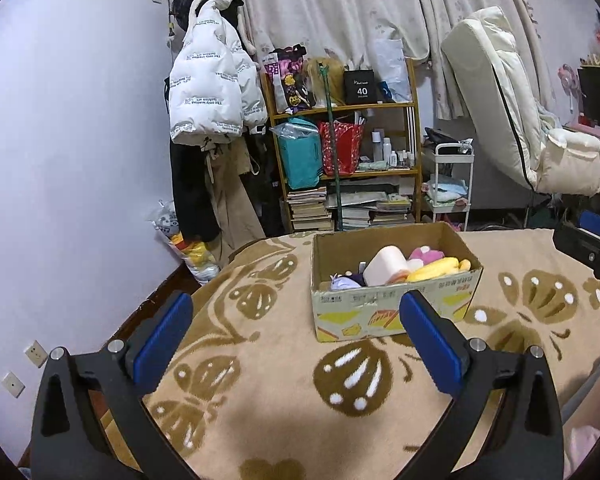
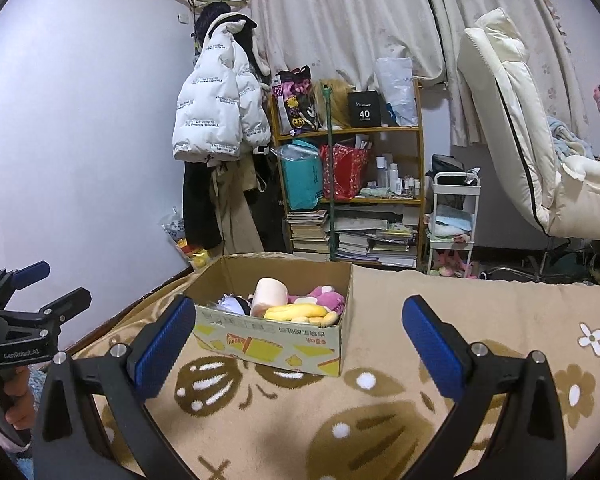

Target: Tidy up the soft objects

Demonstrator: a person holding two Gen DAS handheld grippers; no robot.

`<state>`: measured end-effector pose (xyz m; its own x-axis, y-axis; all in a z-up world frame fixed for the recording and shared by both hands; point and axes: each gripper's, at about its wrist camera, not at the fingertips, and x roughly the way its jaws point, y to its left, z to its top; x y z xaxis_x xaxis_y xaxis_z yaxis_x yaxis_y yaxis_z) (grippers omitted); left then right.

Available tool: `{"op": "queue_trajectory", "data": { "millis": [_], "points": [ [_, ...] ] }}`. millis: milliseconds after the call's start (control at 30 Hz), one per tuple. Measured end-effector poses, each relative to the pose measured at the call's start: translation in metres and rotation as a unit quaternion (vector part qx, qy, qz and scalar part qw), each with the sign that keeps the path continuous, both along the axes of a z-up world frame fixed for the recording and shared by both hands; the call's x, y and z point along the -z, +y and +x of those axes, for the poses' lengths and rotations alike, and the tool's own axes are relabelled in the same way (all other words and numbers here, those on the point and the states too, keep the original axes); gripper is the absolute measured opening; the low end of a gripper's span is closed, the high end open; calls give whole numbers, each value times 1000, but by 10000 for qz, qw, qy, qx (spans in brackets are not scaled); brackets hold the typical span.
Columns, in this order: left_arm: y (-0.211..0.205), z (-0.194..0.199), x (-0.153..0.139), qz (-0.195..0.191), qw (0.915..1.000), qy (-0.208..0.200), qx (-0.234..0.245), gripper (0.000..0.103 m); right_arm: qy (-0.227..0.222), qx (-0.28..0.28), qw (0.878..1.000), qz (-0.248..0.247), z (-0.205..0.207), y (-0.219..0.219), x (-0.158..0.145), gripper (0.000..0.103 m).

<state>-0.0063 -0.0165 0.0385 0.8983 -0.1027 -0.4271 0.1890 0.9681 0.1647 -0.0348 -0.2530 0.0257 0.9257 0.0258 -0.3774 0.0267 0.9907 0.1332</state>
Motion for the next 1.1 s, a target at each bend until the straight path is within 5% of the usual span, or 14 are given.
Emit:
{"op": "queue_trajectory", "data": {
  "millis": [1100],
  "points": [
    [8, 20, 29, -22, 9996, 132, -238, 102, 206, 217, 9995, -72, 14, -5, 17, 103]
  ]
}}
